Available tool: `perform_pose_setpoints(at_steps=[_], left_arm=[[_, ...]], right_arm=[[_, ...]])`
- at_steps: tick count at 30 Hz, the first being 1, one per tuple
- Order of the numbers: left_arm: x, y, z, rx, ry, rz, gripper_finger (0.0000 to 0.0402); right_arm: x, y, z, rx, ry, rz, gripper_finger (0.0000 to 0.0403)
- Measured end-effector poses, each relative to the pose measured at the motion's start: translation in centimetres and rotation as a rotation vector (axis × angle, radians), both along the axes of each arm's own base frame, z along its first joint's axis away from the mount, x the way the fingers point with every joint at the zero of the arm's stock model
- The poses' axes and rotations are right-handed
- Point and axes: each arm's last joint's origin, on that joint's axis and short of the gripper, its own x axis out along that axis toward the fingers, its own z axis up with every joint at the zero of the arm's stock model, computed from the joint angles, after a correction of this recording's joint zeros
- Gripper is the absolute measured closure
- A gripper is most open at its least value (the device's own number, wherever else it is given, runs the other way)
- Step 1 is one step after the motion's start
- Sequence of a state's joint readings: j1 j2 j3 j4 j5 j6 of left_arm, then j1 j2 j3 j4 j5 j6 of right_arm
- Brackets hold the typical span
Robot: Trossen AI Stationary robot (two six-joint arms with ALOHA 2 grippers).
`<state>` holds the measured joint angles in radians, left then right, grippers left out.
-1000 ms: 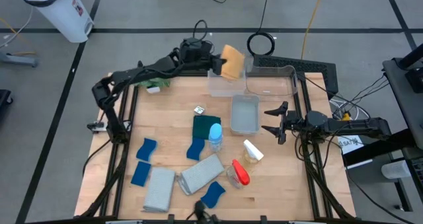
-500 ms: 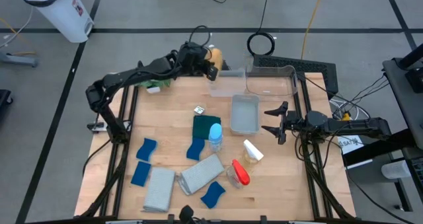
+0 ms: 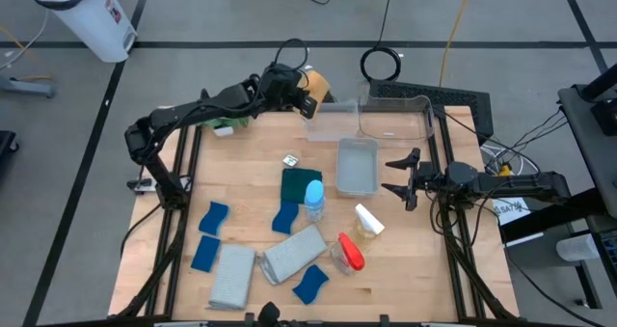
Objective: Pick & Place Kitchen Items
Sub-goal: Put the yellow towel into the top right transparent bin
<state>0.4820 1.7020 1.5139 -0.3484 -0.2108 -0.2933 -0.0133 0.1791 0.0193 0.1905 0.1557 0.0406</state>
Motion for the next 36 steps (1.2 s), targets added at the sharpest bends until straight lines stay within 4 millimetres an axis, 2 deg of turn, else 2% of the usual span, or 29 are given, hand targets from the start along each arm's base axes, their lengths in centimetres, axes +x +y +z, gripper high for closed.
perform_pose_setpoints(at_steps=[11,15,20,24,30,36], left_arm=[[-0.3,-0.1,-0.4,0.006,0.057,0.096,0.0387],[-0.3,0.1,0.9,0.029,0.047,0.078,0.0387],[-0.1,0.0,2.2,0.034,0.005,-0.046,0.0387],[0.0,-0.2,1.9,0.05,0.039,-0.106,0.0387],[-0.1,-0.2,0.3,0.04,0.084,-0.128,0.0387],[0.1,-0.5,0.2,0.063,0.095,-0.163,0.0387]], right_arm=[[0.0,0.0,0.0,0.0,0.0,0.0,0.011],[0.0,0.0,0.0,0.0,0.0,0.0,0.011],[0.0,0.0,0.0,0.0,0.0,0.0,0.011],[0.0,0.0,0.0,0.0,0.0,0.0,0.011],[0.0,0.0,0.0,0.0,0.0,0.0,0.011],[0.0,0.0,0.0,0.0,0.0,0.0,0.011]])
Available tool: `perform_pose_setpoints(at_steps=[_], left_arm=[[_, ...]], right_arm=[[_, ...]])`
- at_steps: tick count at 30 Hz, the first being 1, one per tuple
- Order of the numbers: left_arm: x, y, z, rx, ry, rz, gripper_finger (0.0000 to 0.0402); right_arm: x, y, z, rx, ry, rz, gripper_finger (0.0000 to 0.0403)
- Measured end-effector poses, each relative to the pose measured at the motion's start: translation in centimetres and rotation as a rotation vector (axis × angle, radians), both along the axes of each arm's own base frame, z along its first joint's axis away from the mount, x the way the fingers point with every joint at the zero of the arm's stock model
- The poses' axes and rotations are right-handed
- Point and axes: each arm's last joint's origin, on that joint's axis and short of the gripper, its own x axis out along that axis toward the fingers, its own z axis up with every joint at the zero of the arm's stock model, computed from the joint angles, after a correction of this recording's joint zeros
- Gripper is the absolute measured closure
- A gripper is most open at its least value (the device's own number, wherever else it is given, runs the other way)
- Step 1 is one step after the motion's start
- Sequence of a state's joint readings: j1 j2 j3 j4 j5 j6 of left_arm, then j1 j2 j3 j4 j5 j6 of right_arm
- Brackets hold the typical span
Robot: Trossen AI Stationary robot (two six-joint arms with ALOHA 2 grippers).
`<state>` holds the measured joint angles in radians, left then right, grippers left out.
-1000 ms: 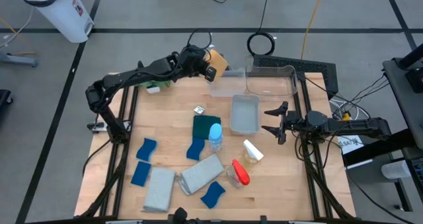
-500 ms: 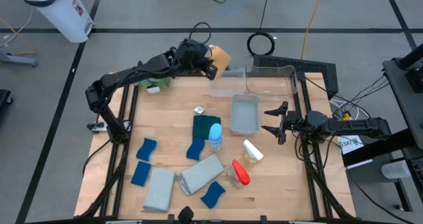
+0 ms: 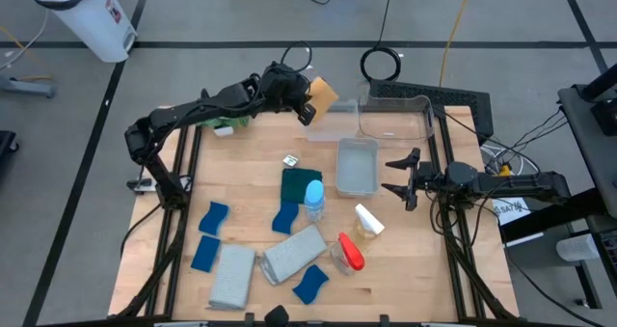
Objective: Pick & Place Kitchen Items
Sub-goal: Put the yellow towel into the top right transparent bin
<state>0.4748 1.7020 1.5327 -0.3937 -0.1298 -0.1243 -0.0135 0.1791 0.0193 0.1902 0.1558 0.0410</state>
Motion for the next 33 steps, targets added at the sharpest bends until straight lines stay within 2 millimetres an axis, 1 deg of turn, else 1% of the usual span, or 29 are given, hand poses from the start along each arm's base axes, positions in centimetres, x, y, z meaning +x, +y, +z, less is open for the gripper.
perform_pose_setpoints(at_steps=[9,12,15,20,22,26,29,33], left_arm=[[1.5,-2.1,0.7,0.105,-0.037,-0.243,0.0387],[2.0,-2.8,1.1,0.127,-0.063,-0.276,0.0387],[2.2,-3.3,2.0,0.144,-0.084,-0.291,0.0387],[2.3,-3.3,3.9,0.172,-0.153,-0.281,0.0387],[2.4,-3.2,4.6,0.195,-0.207,-0.273,0.0387],[2.5,-2.7,5.6,0.184,-0.324,-0.233,0.0387],[2.8,-2.2,5.7,0.145,-0.399,-0.215,0.0387],[3.6,-2.0,4.8,0.112,-0.399,-0.225,0.0387]], right_arm=[[0.0,0.0,0.0,0.0,0.0,0.0,0.011],[0.0,0.0,0.0,0.0,0.0,0.0,0.011],[0.0,0.0,0.0,0.0,0.0,0.0,0.011],[0.0,0.0,0.0,0.0,0.0,0.0,0.011],[0.0,0.0,0.0,0.0,0.0,0.0,0.011],[0.0,0.0,0.0,0.0,0.0,0.0,0.011],[0.0,0.0,0.0,0.0,0.0,0.001,0.011],[0.0,0.0,0.0,0.0,-0.003,0.002,0.011]])
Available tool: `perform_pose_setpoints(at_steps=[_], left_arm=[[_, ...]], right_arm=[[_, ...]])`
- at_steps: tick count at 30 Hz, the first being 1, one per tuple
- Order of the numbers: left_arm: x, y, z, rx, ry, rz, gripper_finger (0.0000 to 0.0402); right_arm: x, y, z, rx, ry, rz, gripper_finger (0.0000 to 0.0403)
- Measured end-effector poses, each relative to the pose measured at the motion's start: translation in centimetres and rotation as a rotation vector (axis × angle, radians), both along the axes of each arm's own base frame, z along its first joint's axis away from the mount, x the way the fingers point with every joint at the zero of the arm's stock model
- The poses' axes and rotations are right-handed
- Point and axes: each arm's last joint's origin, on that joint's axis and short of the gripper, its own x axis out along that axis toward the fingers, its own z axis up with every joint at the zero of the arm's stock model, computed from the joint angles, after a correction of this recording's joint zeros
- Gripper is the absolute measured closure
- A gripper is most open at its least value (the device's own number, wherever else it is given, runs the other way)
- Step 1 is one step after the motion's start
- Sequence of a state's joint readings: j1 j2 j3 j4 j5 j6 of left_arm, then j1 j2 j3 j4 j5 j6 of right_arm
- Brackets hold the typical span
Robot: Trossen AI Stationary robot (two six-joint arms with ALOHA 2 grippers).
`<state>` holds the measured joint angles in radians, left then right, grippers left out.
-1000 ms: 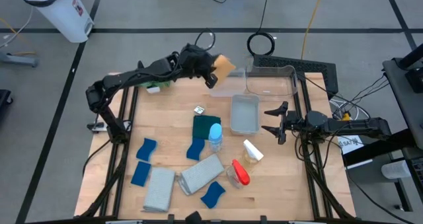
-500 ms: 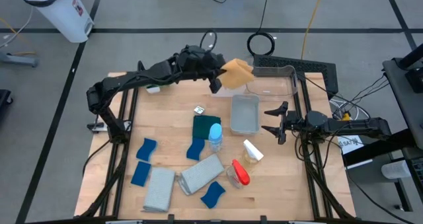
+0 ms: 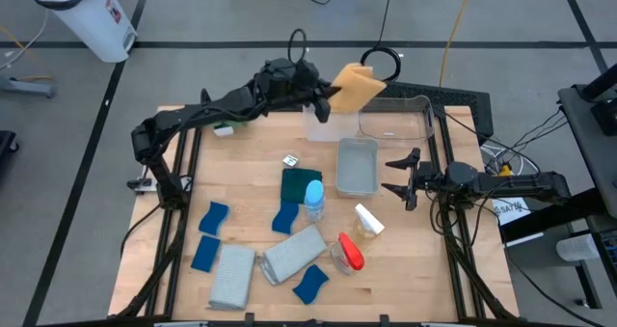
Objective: Pick & Place Kitchen Items
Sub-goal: Put the yellow towel into the top right transparent bin
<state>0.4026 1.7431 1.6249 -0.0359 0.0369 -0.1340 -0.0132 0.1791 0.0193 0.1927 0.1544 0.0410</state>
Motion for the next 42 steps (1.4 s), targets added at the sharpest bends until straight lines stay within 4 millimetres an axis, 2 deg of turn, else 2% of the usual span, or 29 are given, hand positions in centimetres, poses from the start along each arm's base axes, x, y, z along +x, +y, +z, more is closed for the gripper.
perform_pose_setpoints(at_steps=[5,12,18,26,31,34,38,42], left_arm=[[0.0,-0.3,-1.2,0.007,0.123,-0.037,0.0387],[-2.8,-1.4,-1.8,-0.002,0.415,-0.069,0.0387],[-3.7,-1.7,-3.2,0.021,0.61,-0.13,0.0387],[-3.6,-1.7,-3.5,0.079,0.644,-0.164,0.0387],[-3.7,-1.7,-3.6,0.111,0.665,-0.184,0.0387],[-3.7,-1.7,-3.6,0.122,0.67,-0.189,0.0387],[-3.9,-1.3,-3.6,0.115,0.67,-0.177,0.0387],[-4.1,-0.9,-3.6,0.101,0.669,-0.162,0.0387]], right_arm=[[0.0,0.0,0.1,0.0,-0.009,-0.001,0.011],[0.0,0.0,0.1,0.0,-0.012,-0.002,0.011],[0.0,0.0,0.1,0.0,-0.011,-0.001,0.011],[0.0,0.0,0.2,-0.005,-0.023,-0.002,0.011],[-0.1,0.0,1.8,-0.216,-0.145,-0.021,0.011],[-0.4,0.0,2.8,-0.24,-0.25,-0.037,0.011],[-0.6,0.0,3.6,-0.103,-0.363,-0.019,0.011],[-0.6,0.0,3.3,0.026,-0.36,0.006,0.011]])
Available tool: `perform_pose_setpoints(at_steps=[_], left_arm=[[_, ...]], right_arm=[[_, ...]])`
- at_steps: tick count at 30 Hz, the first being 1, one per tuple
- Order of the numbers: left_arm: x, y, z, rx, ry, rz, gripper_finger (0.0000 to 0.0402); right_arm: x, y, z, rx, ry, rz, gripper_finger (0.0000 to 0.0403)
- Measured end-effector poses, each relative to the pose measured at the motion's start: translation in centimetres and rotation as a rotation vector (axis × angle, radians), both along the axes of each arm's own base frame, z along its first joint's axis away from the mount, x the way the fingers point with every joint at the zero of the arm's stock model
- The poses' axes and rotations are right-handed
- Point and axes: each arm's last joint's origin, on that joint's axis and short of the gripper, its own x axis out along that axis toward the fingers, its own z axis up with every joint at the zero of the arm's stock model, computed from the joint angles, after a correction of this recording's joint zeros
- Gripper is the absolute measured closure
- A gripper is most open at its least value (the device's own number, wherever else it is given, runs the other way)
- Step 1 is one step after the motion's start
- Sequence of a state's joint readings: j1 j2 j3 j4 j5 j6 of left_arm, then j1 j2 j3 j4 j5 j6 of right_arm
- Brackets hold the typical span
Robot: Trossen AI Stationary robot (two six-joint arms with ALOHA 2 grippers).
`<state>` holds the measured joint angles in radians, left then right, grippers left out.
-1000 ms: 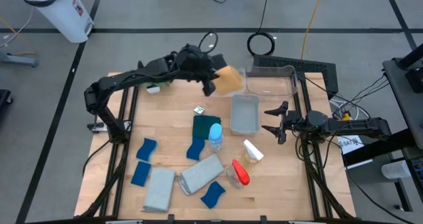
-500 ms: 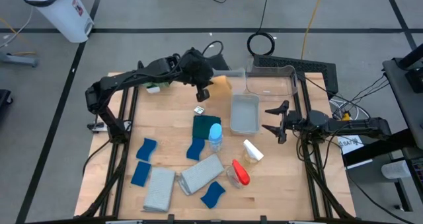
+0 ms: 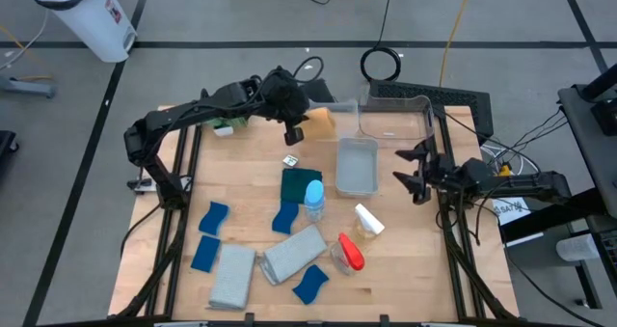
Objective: Pick & Place Kitchen Items
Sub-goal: Put the yellow towel into the top right transparent bin
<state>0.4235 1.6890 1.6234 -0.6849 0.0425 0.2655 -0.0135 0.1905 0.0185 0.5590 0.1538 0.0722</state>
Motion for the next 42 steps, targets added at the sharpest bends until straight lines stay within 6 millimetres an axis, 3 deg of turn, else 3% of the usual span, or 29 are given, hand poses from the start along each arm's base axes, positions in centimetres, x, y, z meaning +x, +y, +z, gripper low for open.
perform_pose_setpoints(at_steps=[4,10,12,14,21,25,28,32,35,38,42], left_arm=[[-0.1,0.2,0.0,-0.018,-0.006,0.021,0.0387],[-0.2,0.2,-0.1,-0.002,0.009,0.0,0.0387],[-0.1,0.1,-0.1,0.004,0.01,-0.01,0.0387],[-0.1,0.0,-0.1,0.005,0.011,-0.016,0.0387],[0.1,0.0,0.0,0.024,0.002,-0.045,0.0387],[0.1,0.0,0.1,0.013,-0.012,-0.046,0.0387],[0.1,-0.1,0.1,0.003,-0.016,-0.047,0.0387],[0.2,-0.3,0.1,-0.003,-0.017,-0.047,0.0387],[0.2,-0.4,0.1,-0.005,-0.014,-0.05,0.0387],[0.2,-0.4,0.0,-0.011,-0.004,-0.048,0.0387],[0.1,-0.5,-0.1,-0.019,0.012,-0.048,0.0387]], right_arm=[[0.0,0.0,0.1,-0.002,-0.006,-0.012,0.011],[-0.7,-0.2,2.0,-0.123,-0.181,-0.145,0.011],[0.2,-0.3,2.2,-0.121,-0.036,-0.167,0.011],[1.2,-0.4,4.6,-0.129,0.079,-0.173,0.011],[8.2,-3.0,13.4,-0.258,0.522,-0.213,0.011],[12.7,-6.4,18.4,-0.275,0.636,-0.159,0.011],[16.4,-9.3,20.0,-0.274,0.751,-0.072,0.011],[20.2,-13.1,20.7,-0.228,0.877,-0.012,0.011],[22.3,-15.3,19.4,-0.165,0.965,0.061,0.011],[24.2,-16.2,17.9,-0.145,1.028,0.104,0.011],[24.9,-16.2,17.0,-0.163,1.07,0.157,0.0114]])
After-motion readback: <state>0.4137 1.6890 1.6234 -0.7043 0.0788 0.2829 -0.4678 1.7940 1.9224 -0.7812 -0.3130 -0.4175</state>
